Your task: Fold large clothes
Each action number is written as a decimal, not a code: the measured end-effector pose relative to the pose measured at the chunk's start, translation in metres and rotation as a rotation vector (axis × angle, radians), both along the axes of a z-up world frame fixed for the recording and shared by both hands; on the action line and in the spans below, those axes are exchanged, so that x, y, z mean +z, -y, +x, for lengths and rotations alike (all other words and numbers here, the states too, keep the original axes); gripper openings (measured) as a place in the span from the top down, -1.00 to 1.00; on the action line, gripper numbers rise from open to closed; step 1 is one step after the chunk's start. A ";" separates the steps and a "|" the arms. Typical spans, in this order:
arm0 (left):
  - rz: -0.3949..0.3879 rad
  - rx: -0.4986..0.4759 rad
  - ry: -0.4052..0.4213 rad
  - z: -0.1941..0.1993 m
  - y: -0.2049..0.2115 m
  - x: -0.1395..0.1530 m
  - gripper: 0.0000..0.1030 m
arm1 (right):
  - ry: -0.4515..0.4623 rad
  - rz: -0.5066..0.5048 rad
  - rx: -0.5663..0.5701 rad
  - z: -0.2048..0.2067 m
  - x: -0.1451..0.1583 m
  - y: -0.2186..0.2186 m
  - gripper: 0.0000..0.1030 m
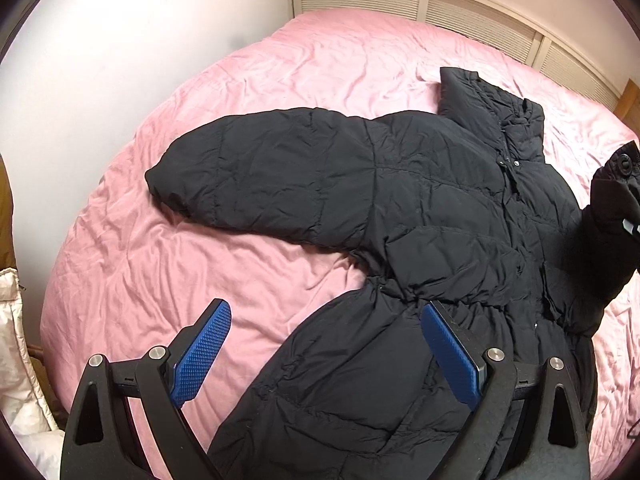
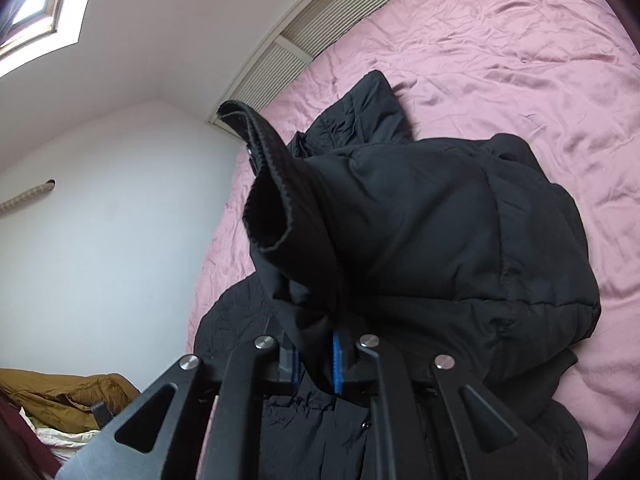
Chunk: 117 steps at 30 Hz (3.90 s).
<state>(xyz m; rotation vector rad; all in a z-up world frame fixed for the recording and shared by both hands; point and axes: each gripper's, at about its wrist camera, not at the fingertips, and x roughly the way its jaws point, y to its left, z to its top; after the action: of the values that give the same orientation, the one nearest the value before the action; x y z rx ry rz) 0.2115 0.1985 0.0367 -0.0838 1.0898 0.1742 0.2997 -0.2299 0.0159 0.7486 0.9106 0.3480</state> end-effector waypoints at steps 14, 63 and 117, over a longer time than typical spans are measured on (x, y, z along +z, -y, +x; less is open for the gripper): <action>0.001 0.044 -0.041 -0.005 -0.014 -0.014 -0.85 | -0.240 -0.229 0.176 -0.012 -0.095 -0.050 0.78; -0.003 -0.294 -0.140 0.124 0.246 -0.174 -0.99 | -0.216 -0.619 0.291 0.045 -0.140 0.027 -0.25; -0.059 -0.186 -0.060 0.053 0.094 -0.071 -0.98 | -0.228 -0.602 -0.002 -0.039 0.000 0.012 -0.37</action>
<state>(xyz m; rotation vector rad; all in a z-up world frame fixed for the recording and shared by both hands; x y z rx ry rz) 0.2645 0.1040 -0.0339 -0.0295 1.1567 -0.0228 0.2602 -0.2419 0.0158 0.2339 1.1552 -0.0242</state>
